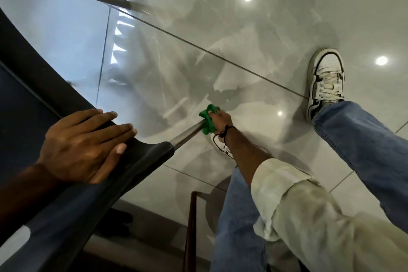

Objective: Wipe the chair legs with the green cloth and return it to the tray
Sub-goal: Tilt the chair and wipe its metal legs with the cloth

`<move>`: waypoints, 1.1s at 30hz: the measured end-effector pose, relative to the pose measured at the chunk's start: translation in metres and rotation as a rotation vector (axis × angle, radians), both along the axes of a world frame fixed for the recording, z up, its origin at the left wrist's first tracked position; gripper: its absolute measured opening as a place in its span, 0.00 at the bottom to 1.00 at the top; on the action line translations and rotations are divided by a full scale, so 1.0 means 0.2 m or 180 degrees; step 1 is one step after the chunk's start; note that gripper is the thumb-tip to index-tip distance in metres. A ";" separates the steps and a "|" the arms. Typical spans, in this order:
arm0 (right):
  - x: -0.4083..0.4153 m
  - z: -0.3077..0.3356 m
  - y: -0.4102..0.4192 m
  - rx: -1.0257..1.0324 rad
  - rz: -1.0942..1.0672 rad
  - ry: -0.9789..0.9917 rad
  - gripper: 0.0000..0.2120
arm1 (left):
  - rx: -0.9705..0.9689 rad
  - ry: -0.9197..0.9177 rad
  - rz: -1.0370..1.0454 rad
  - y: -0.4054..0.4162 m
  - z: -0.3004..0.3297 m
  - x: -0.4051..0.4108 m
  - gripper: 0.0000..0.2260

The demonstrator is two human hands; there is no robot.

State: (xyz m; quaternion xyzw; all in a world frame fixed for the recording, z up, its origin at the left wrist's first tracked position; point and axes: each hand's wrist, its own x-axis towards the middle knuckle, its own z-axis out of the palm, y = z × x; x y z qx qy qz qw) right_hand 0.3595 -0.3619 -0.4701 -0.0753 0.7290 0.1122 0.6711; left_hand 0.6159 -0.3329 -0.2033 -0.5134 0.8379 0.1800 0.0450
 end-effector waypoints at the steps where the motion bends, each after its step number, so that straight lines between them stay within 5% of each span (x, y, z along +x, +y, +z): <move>1: 0.00 0.01 0.01 -0.0011 0.0009 -0.0004 0.22 | 0.0010 -0.0011 0.0003 0.00 0.00 0.00 0.18; 13: 0.03 0.74 0.14 -0.0367 -0.0269 -0.0511 0.20 | -0.0060 0.0027 0.0195 0.04 -0.01 0.01 0.16; 26: -0.01 -0.05 -0.04 -0.0089 0.0791 0.0030 0.24 | 0.0135 0.0073 0.0276 0.13 -0.10 0.07 0.18; 33: -0.02 -0.09 -0.04 -0.0237 0.1219 0.0040 0.24 | 0.0058 0.0079 0.0150 0.08 -0.06 0.06 0.17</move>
